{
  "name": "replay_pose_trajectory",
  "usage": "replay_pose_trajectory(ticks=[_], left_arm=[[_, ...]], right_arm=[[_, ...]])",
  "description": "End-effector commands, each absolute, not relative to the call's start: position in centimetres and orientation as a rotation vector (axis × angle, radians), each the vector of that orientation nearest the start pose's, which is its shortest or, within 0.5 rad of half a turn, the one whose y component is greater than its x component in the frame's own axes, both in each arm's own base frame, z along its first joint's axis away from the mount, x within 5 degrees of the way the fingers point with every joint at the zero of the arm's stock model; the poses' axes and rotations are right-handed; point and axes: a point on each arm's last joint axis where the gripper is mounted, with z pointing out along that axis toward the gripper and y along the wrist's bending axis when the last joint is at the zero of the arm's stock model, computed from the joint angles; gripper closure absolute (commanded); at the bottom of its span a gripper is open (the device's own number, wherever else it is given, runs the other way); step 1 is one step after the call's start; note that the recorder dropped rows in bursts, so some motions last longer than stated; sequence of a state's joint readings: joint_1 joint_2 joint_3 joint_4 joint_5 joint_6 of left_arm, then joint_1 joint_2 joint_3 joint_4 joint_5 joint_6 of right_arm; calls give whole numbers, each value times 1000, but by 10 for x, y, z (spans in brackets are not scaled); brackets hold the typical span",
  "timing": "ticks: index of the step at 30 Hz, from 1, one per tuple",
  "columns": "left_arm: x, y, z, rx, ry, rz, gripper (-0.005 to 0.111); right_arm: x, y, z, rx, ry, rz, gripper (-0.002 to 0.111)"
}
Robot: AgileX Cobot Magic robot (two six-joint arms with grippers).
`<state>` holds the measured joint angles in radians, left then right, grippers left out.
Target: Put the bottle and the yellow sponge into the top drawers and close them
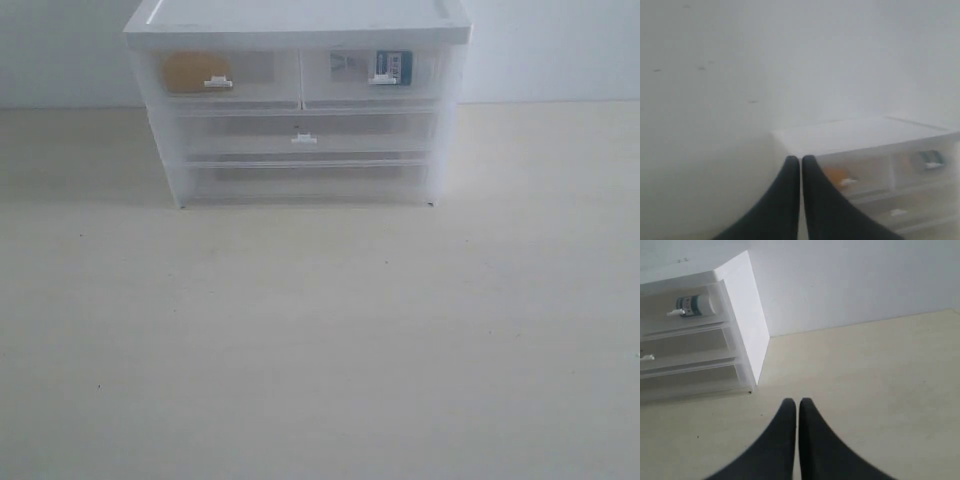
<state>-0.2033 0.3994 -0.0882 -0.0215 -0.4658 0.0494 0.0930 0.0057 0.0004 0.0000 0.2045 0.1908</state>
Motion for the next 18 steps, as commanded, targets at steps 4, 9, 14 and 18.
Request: replay_pose_trajectory(ticks=[4, 9, 14, 18], left_arm=[[55, 2, 219, -15, 1421, 47, 103], [56, 2, 206, 18, 1563, 79, 103], [56, 7, 203, -47, 1595, 168, 103], [56, 9, 203, -67, 1597, 188, 103]], right_arm=[[56, 5, 194, 82, 1693, 206, 106], [56, 5, 194, 82, 1693, 206, 106], [56, 5, 194, 82, 1693, 206, 106], [56, 5, 194, 82, 1693, 206, 106]])
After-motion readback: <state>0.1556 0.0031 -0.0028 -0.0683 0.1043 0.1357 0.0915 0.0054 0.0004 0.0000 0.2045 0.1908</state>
